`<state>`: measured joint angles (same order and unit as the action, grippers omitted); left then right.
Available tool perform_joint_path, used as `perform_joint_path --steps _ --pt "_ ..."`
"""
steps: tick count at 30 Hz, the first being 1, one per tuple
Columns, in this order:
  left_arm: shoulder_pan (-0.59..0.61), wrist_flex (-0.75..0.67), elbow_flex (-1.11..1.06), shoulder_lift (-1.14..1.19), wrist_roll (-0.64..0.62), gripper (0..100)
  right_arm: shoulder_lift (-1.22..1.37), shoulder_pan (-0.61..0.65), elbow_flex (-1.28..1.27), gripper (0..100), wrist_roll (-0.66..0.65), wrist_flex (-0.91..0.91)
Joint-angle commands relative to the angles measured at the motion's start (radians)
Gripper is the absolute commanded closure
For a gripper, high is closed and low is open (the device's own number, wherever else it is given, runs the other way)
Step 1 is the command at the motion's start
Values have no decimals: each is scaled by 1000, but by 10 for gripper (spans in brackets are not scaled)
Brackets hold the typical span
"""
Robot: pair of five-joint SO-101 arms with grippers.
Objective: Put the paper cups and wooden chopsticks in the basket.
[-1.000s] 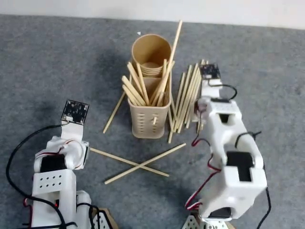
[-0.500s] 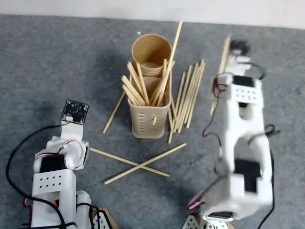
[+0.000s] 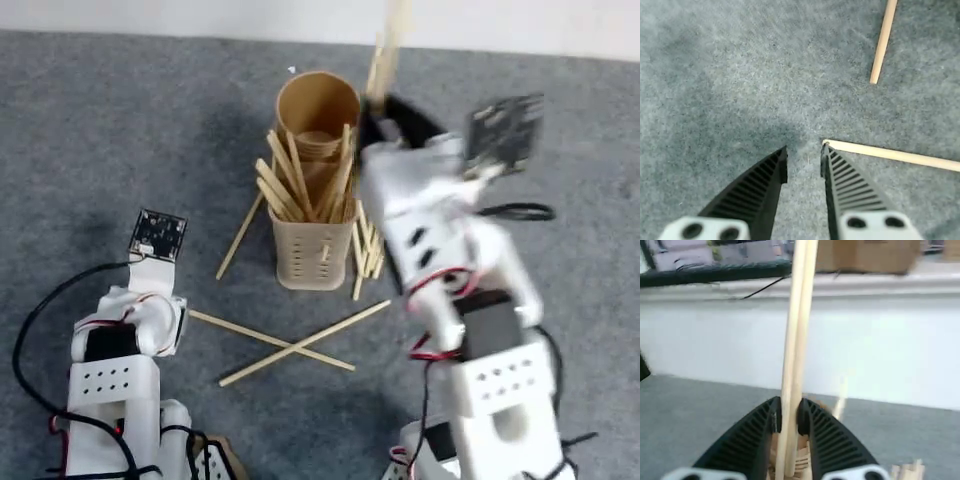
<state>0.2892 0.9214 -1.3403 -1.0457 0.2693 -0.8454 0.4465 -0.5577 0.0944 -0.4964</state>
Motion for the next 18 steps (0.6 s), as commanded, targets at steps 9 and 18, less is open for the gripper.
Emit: perform_joint_path --steps 9,18 --pt "-13 -17 4 -12 3 855 -36 74 -526 991 3 498" --pt "-13 -17 4 -12 3 855 -54 76 -418 817 5 289"
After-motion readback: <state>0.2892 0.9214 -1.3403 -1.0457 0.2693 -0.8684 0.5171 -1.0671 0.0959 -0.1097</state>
